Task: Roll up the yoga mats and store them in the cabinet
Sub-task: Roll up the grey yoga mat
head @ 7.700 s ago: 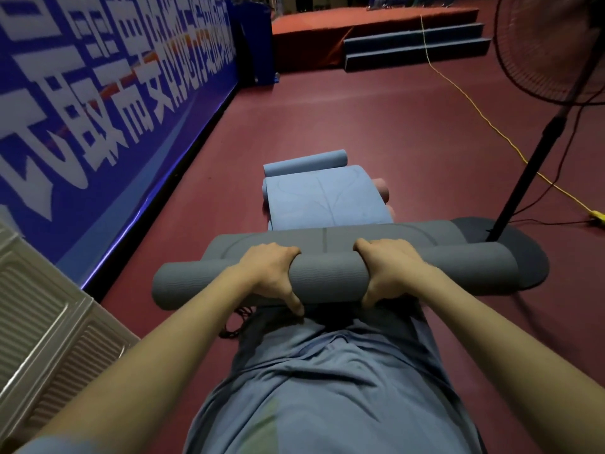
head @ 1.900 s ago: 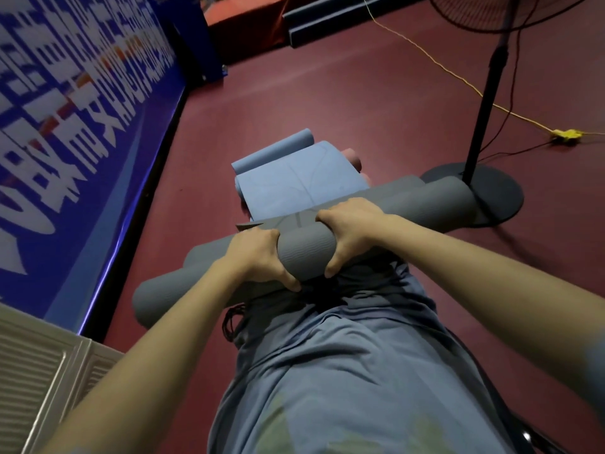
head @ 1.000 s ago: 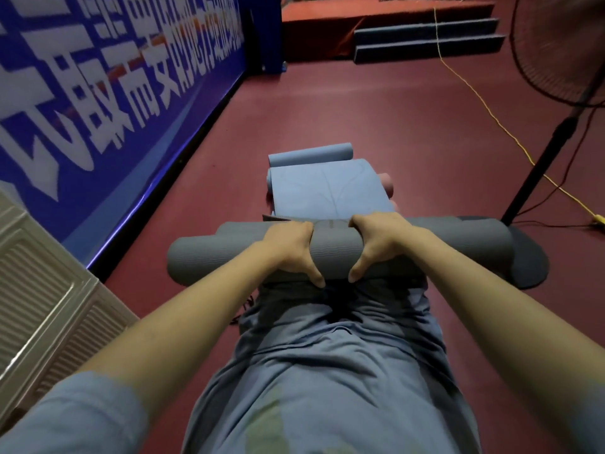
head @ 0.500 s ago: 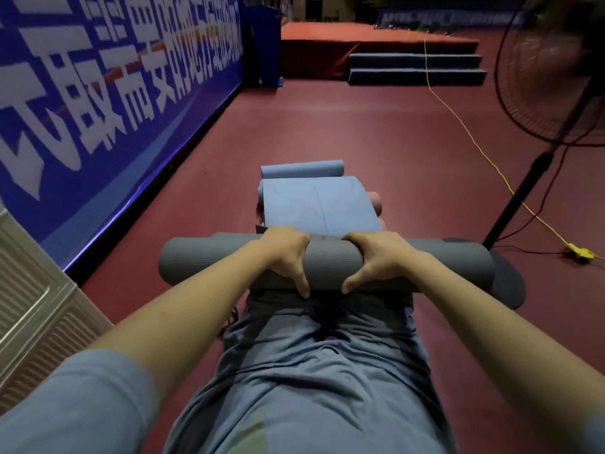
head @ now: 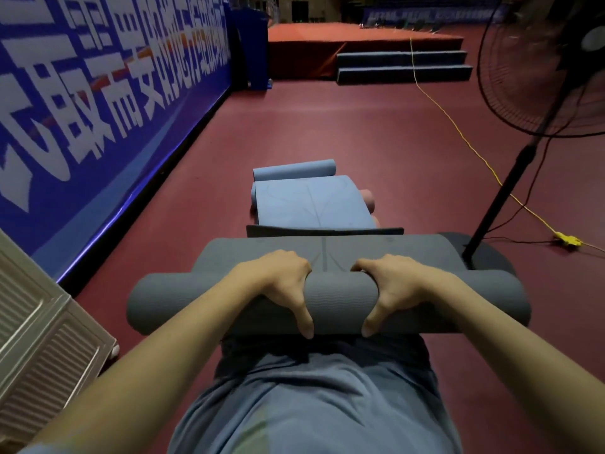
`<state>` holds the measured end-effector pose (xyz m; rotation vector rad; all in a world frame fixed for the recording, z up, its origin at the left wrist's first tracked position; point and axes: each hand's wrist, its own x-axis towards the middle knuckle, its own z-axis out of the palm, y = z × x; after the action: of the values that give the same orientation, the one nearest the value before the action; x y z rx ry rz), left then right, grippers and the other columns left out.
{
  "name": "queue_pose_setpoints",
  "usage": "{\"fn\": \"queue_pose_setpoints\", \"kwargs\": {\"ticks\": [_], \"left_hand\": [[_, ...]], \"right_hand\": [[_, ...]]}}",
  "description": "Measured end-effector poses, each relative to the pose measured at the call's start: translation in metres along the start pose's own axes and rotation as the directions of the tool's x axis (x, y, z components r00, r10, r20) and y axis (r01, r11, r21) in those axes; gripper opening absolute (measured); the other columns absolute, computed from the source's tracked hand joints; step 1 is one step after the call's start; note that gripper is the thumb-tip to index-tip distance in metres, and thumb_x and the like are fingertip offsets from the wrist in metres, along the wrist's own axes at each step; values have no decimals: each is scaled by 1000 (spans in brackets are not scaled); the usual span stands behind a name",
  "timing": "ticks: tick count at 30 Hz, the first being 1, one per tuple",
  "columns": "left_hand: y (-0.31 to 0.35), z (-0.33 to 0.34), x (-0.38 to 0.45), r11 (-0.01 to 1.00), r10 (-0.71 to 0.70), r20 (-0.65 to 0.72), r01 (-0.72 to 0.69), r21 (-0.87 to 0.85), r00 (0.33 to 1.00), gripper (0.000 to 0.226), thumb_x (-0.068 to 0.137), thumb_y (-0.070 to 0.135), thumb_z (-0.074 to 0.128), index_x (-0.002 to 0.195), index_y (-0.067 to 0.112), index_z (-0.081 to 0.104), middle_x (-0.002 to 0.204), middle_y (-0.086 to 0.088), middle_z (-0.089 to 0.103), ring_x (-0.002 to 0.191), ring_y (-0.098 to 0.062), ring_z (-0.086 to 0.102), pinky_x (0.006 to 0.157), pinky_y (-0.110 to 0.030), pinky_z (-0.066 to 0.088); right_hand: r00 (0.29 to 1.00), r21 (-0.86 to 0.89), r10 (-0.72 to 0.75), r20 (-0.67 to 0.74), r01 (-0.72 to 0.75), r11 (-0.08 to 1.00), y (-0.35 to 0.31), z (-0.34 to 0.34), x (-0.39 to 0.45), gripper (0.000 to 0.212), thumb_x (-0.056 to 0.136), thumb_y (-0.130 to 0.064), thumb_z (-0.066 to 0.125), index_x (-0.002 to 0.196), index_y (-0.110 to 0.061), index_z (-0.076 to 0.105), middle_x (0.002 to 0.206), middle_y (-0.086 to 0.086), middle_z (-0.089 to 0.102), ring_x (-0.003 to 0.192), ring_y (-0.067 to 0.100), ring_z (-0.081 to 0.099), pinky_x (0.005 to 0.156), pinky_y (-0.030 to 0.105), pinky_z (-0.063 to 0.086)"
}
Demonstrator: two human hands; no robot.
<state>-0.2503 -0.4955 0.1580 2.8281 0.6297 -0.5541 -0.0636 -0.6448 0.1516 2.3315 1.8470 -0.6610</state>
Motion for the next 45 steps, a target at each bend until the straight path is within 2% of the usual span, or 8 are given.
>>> {"fn": "queue_pose_setpoints", "kwargs": {"ticks": [9, 17, 21, 26, 30, 34, 42, 45], "left_hand": [[10, 33, -49, 999, 39, 24, -38, -35, 999, 81, 33, 82, 83, 94, 33, 62, 84, 16, 66, 76, -9, 63, 74, -34, 57], [3, 35, -35, 983, 99, 13, -96, -154, 995, 91, 34, 74, 89, 113, 40, 58, 102, 19, 63, 92, -6, 62, 85, -35, 56], [-8, 29, -30, 962, 195, -85, -207, -180, 977, 105, 37, 72, 92, 129, 40, 52, 120, 20, 42, 114, -3, 44, 102, -28, 45], [-16, 25, -25, 937, 198, -212, -248, -246, 957, 101, 40, 69, 94, 127, 41, 53, 111, 22, 47, 104, 2, 49, 93, -29, 48], [-18, 26, -31, 942, 157, -262, -224, -250, 952, 94, 43, 72, 92, 123, 42, 54, 107, 22, 60, 95, 3, 58, 86, -26, 51], [-18, 28, -46, 985, 91, -294, -130, -117, 951, 86, 52, 85, 77, 122, 36, 65, 114, 19, 68, 102, -7, 63, 91, -36, 52], [4, 61, -38, 978, 52, -265, 5, 211, 963, 140, 30, 86, 79, 141, 12, 40, 136, -2, 55, 122, -23, 54, 106, -36, 43], [-1, 65, -33, 967, 68, -301, 11, 255, 951, 128, 30, 91, 74, 131, 18, 44, 123, 3, 59, 110, -20, 58, 92, -35, 43]], "right_hand": [[993, 23, -55, 104, 53, 998, -31, 24, -45, 99, 42, -78, 85, 124, -41, 44, 105, -10, 61, 94, 14, 59, 82, 33, 53], [969, 94, -123, -213, 146, 985, -26, 44, -49, 94, 41, -78, 83, 118, -42, 43, 113, -23, 52, 97, 5, 56, 80, 33, 50], [936, 64, -163, -311, 192, 979, -27, 44, -46, 83, 46, -74, 81, 111, -36, 46, 106, -17, 51, 90, 13, 55, 78, 38, 50], [932, -27, -123, -340, 121, 992, -35, 50, -53, 71, 65, -69, 62, 120, -26, 52, 111, -9, 62, 100, 20, 61, 87, 36, 46], [951, -218, -98, -292, 34, 975, -46, 64, -46, 109, 55, -84, 66, 137, -17, 39, 132, 1, 50, 120, 26, 51, 108, 42, 39], [958, -194, -64, -279, 10, 981, -43, 60, -31, 100, 48, -80, 77, 123, -23, 43, 121, -2, 54, 110, 23, 53, 98, 41, 42], [979, -145, -40, -202, 11, 989, -37, 35, -11, 87, 47, -80, 78, 107, -27, 44, 106, -7, 60, 96, 21, 60, 74, 35, 40], [978, -137, -28, -206, -1, 991, -38, 41, -11, 92, 44, -80, 79, 112, -28, 45, 110, -7, 60, 100, 22, 59, 79, 37, 42]]}}
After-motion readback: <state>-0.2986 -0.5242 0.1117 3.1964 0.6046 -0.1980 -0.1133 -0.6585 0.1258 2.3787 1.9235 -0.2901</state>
